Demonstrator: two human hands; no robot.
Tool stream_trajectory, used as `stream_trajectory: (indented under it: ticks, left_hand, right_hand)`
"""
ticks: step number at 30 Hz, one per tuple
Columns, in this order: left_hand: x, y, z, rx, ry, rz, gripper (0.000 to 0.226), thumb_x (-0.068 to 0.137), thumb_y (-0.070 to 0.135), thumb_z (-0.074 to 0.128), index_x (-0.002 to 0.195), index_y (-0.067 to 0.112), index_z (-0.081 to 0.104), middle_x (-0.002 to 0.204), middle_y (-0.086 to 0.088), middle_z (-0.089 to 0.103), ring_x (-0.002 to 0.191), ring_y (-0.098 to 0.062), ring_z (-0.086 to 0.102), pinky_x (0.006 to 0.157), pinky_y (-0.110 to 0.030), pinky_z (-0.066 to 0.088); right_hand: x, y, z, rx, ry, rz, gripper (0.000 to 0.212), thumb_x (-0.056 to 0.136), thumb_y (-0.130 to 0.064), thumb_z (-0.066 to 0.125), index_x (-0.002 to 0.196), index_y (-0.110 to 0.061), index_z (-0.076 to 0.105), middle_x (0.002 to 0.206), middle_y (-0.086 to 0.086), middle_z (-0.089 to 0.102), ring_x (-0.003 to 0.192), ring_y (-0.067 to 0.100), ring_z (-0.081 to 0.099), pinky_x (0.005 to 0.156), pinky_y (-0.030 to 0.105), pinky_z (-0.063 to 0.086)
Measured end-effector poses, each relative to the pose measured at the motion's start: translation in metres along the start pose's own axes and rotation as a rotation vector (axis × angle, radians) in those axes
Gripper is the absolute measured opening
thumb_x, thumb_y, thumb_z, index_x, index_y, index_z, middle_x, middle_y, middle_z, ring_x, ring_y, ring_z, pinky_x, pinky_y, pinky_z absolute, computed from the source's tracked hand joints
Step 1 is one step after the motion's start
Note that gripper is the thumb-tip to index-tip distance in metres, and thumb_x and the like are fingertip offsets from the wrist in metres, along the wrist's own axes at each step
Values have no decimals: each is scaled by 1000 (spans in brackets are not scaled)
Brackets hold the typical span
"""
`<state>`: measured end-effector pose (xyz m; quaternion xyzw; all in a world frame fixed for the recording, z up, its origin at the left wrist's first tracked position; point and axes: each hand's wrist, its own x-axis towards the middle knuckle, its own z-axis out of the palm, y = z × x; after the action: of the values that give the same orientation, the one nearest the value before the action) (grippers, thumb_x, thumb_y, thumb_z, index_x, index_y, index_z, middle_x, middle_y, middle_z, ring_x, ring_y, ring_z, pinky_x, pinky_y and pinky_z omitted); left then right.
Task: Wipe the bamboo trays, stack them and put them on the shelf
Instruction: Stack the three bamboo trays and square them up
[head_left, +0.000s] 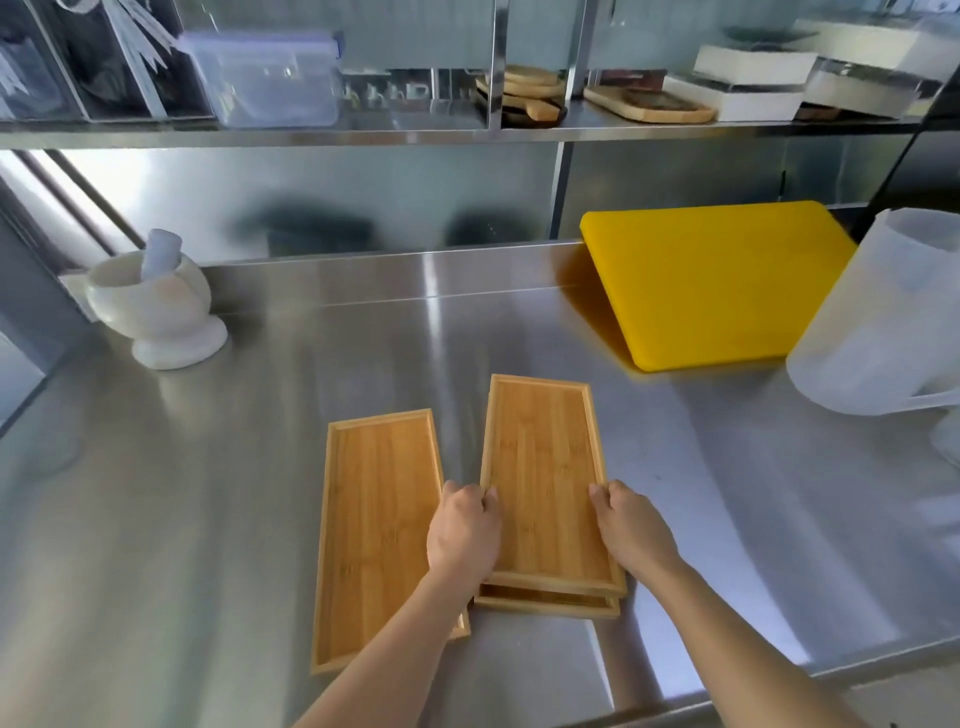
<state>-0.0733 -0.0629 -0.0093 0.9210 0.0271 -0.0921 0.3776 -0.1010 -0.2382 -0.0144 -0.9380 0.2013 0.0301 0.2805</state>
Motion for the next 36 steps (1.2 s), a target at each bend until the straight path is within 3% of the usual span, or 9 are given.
stream_trajectory:
  ticks: [5, 9, 12, 17, 20, 23, 26, 31, 36]
  left_hand:
    - [0, -9, 6, 52, 8, 48, 37, 98, 28, 36, 92, 2, 61, 107, -9, 53, 79, -25, 58, 75, -38, 53]
    - [1, -13, 4, 101, 1, 98, 27, 96, 22, 42, 86, 4, 58, 106, -10, 55, 78, -25, 57, 74, -38, 53]
    - [-6, -19, -2, 57, -31, 162, 27, 94, 26, 46, 116, 12, 53, 114, -6, 54, 89, -22, 57, 77, -33, 52]
    - [-28, -52, -18, 116, -272, 418, 56, 78, 48, 64, 127, 35, 39, 133, 5, 41, 114, -18, 45, 95, -29, 38]
    - [-32, -66, -22, 284, -340, 489, 61, 73, 54, 66, 125, 32, 44, 142, 6, 31, 128, -20, 26, 105, -34, 20]
    - [-34, -72, -19, 254, -232, 591, 47, 79, 44, 65, 118, 22, 53, 140, 0, 41, 133, -19, 31, 106, -31, 18]
    - [-37, -74, -15, 179, -144, 607, 36, 82, 32, 66, 113, 16, 59, 134, -5, 49, 131, -21, 38, 101, -27, 22]
    - [-40, -75, -14, 156, -102, 598, 29, 80, 24, 70, 106, 13, 65, 132, -10, 52, 124, -28, 44, 100, -29, 23]
    - [-42, -77, -13, 199, -111, 607, 25, 80, 24, 70, 103, 14, 67, 128, -11, 56, 123, -32, 47, 101, -34, 28]
  right_hand:
    - [-2, 4, 8, -140, 51, -13, 38, 96, -38, 25, 100, -11, 50, 76, -1, 53, 67, 18, 52, 59, 29, 39]
    - [3, 10, 7, -109, -24, 42, 36, 95, -39, 30, 95, -11, 53, 87, 4, 63, 74, 21, 57, 69, 35, 49]
    - [2, 17, 4, 11, 19, 42, 39, 92, -45, 38, 111, -14, 50, 94, 3, 63, 78, 19, 58, 67, 32, 46]
    - [-21, 34, -7, 276, -238, -169, 42, 66, -64, 62, 102, -56, 41, 117, -9, 43, 102, 9, 48, 86, 31, 41]
    - [-40, 43, -12, 241, -383, -248, 55, 52, -72, 65, 98, -61, 38, 126, -18, 27, 111, 9, 39, 90, 29, 33]
    - [-54, 49, -6, 16, -297, -350, 48, 61, -66, 64, 100, -55, 37, 129, -24, 17, 98, 8, 48, 82, 24, 40]
    - [-65, 55, 6, -158, -61, -447, 35, 77, -47, 63, 104, -29, 50, 140, -6, 25, 87, 12, 58, 71, 25, 51]
    - [-74, 56, 13, -185, 127, -583, 21, 75, -25, 72, 84, -11, 61, 124, 11, 52, 84, 20, 65, 55, 30, 55]
    - [-76, 55, 14, -181, 152, -595, 22, 75, -21, 73, 84, -5, 61, 119, 17, 55, 75, 23, 66, 53, 35, 57]
